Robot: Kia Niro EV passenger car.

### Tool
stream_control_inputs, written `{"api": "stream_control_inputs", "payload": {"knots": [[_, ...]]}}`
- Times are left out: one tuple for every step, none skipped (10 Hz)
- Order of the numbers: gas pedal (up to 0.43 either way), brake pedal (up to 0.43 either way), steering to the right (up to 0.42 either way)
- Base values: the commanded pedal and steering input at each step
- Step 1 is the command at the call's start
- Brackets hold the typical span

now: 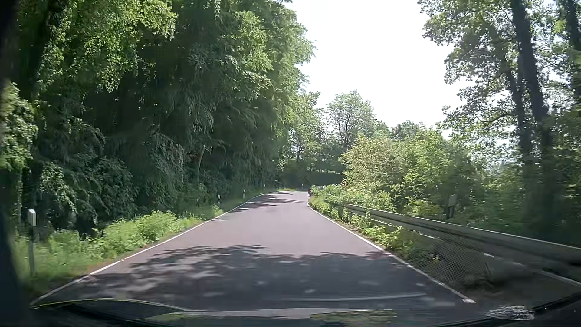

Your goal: Follow the waypoints while adhering to traffic rules and regulations

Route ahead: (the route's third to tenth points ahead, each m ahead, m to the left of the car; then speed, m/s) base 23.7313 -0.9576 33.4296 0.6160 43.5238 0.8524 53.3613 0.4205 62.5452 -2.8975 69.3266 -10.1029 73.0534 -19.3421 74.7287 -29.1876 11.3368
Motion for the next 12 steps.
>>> {"api": "stream_control_inputs", "payload": {"knots": [[0.000, 0.000, -0.016], [0.000, 0.000, -0.021], [0.000, 0.000, -0.026], [0.000, 0.000, -0.029], [0.000, 0.000, -0.029], [0.000, 0.000, -0.028], [0.000, 0.000, -0.026], [0.000, 0.000, -0.024], [0.000, 0.000, -0.023], [0.000, 0.000, -0.022], [0.000, 0.000, -0.020], [0.000, 0.000, -0.017]]}}
